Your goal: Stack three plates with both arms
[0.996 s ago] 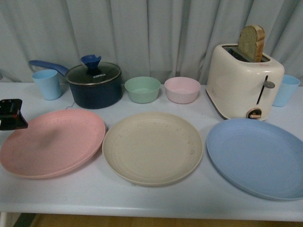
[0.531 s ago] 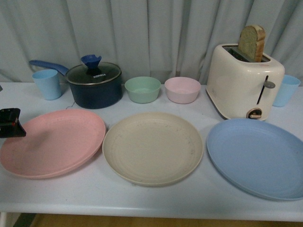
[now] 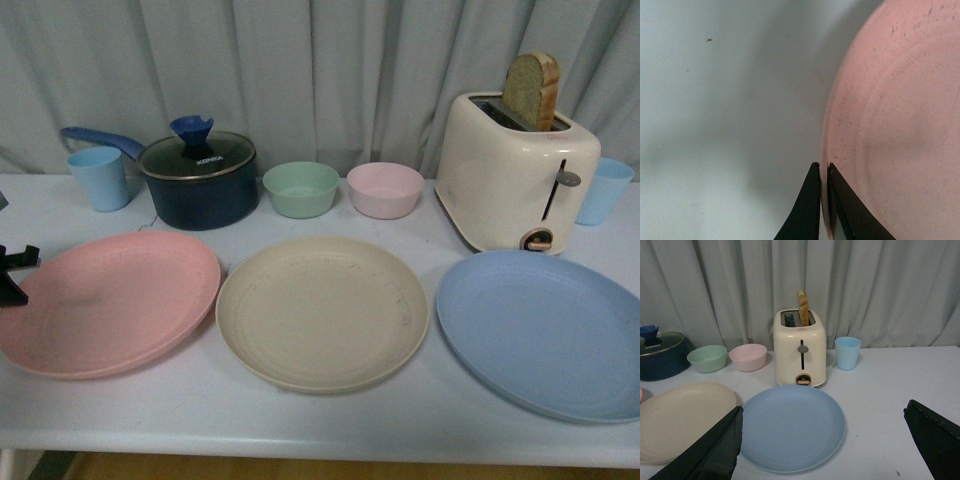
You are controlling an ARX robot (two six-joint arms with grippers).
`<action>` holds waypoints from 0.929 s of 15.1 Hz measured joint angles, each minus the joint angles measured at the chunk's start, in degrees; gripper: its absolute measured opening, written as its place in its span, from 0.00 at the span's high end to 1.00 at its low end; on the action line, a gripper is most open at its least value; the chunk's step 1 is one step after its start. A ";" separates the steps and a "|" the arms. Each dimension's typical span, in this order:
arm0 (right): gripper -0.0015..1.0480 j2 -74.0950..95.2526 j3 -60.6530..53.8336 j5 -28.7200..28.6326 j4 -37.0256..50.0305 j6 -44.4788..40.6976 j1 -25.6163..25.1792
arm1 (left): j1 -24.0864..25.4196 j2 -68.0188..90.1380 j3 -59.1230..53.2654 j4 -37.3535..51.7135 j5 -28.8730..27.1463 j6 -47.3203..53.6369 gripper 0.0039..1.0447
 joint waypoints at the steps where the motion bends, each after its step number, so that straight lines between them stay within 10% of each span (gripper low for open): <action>1: 0.06 0.02 0.00 0.00 0.00 0.00 0.00 | 0.00 -0.90 -0.76 0.57 0.11 -1.16 0.98; 8: 0.06 0.02 0.00 0.00 0.02 0.00 0.00 | -2.08 -17.35 -7.04 -1.70 -3.58 -4.24 0.98; 14: 0.06 0.02 0.00 0.00 0.00 0.00 0.00 | -18.05 -21.00 -7.54 -3.72 -7.02 -18.03 0.98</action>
